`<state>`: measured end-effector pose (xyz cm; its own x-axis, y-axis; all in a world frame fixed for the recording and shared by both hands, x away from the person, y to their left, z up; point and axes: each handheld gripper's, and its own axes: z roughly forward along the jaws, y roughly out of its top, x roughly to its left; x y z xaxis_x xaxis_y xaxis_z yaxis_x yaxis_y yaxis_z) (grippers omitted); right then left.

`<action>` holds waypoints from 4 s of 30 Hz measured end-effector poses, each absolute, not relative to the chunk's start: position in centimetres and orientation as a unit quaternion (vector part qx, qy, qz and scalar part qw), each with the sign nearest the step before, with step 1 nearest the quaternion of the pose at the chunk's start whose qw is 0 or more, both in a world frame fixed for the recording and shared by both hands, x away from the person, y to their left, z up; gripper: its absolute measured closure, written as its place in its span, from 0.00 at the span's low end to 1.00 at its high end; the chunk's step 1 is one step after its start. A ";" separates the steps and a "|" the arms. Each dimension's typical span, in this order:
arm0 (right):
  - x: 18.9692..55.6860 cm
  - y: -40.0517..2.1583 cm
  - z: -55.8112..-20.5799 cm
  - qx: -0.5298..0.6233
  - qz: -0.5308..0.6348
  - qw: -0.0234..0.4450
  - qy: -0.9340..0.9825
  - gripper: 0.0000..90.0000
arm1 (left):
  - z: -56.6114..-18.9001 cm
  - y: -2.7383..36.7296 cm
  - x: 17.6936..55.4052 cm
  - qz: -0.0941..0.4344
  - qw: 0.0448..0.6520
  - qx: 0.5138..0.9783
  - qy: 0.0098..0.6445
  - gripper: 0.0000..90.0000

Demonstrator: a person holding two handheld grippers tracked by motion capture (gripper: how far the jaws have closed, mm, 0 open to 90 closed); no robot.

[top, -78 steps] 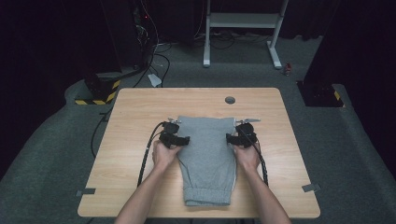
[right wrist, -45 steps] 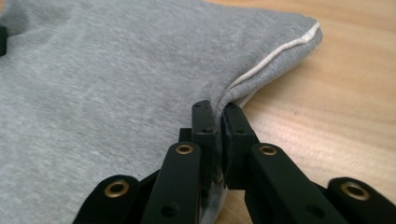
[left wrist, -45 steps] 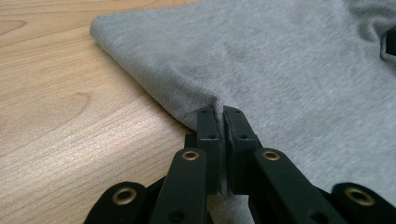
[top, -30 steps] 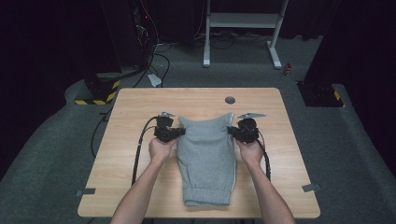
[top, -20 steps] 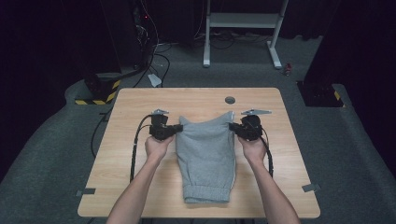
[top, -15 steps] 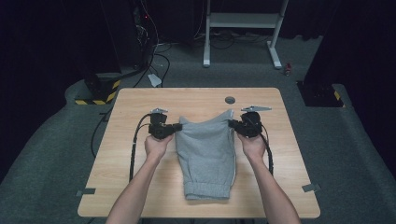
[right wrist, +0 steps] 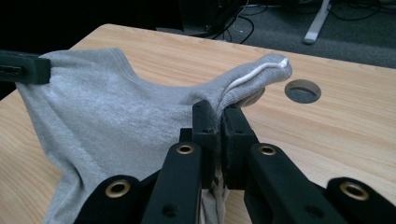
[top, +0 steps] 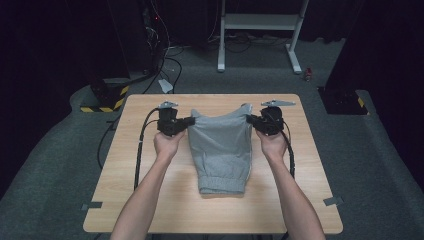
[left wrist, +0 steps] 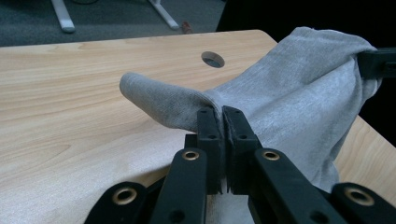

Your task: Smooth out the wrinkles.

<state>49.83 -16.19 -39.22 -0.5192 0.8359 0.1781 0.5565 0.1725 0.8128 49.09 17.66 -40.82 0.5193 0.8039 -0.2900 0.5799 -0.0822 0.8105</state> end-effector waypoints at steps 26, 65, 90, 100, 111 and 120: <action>43.9 -17.1 -40.4 0.427 0.469 0.156 0.757 0.96 | -41.7 17.4 44.8 0.112 0.492 0.741 0.442 0.96; 35.6 -18.7 -46.2 0.406 0.457 0.145 0.778 0.95 | -45.6 17.6 37.8 0.079 0.489 0.765 0.411 0.96; 34.1 -17.6 -51.4 0.416 0.387 0.116 0.815 0.94 | -50.7 16.4 35.5 0.073 0.409 0.803 0.426 0.95; 38.9 -16.3 -51.1 0.421 0.355 0.155 0.820 0.94 | -50.9 16.1 38.6 0.095 0.409 0.784 0.457 0.95; 41.5 -15.9 -50.8 0.443 0.349 0.159 0.810 0.93 | -50.9 16.1 39.8 0.093 0.420 0.765 0.479 0.95; 39.3 -17.1 -50.5 0.447 0.371 0.152 0.800 0.86 | -50.5 16.7 38.7 0.085 0.428 0.776 0.456 0.81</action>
